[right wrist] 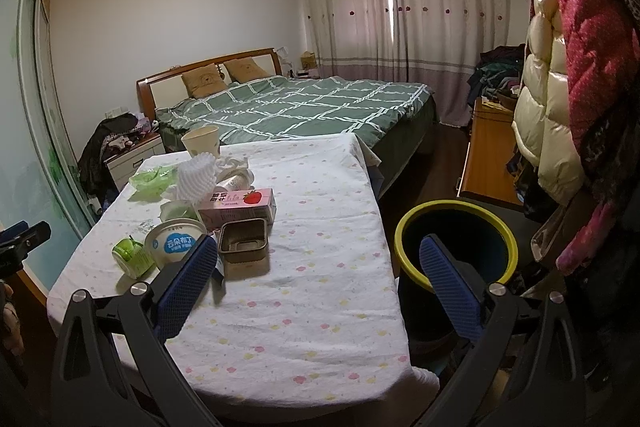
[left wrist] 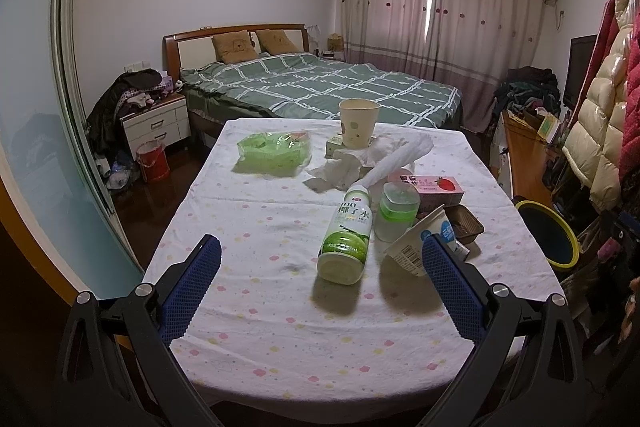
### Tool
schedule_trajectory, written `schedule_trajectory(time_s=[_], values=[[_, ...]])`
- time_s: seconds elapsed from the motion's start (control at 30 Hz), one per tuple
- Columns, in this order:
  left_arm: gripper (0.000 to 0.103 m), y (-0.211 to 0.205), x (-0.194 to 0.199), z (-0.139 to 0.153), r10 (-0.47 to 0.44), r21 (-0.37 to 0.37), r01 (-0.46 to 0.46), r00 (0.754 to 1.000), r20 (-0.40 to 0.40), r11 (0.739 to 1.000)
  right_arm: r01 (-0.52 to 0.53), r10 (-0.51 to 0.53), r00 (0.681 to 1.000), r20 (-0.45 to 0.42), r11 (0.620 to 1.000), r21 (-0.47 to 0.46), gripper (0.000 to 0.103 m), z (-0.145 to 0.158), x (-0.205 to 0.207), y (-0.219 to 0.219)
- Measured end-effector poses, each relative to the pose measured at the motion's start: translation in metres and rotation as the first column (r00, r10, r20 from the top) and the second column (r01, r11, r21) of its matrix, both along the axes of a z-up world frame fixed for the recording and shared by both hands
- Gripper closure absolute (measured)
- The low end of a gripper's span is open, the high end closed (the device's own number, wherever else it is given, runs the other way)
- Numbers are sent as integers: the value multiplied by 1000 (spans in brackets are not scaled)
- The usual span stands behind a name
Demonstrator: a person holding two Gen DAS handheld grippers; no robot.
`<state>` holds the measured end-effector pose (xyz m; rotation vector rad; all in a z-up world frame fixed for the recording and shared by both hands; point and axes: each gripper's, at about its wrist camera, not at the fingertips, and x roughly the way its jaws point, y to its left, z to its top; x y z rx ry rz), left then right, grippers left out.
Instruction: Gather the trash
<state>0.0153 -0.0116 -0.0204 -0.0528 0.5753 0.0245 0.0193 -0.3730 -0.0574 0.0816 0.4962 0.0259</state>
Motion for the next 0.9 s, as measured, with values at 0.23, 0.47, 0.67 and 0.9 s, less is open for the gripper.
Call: schedule_trajectory(time_s=[0.23, 0.47, 0.67, 0.9], values=[[4, 15, 16, -16, 17, -20, -18, 999, -40, 1000, -105, 105, 994, 2, 994, -28, 6, 21, 37, 27], [4, 34, 43, -38, 42, -18, -44, 996, -82, 999, -299, 299, 954, -36, 954, 9, 6, 36, 108, 83], [4, 49, 73, -48, 48, -40, -53, 993, -108, 998, -455, 458, 879, -134, 889, 50, 6, 38, 187, 157], [4, 62, 105, -62, 53, -46, -60, 988, -146, 997, -555, 555, 783, -282, 827, 87, 15, 21, 276, 251]])
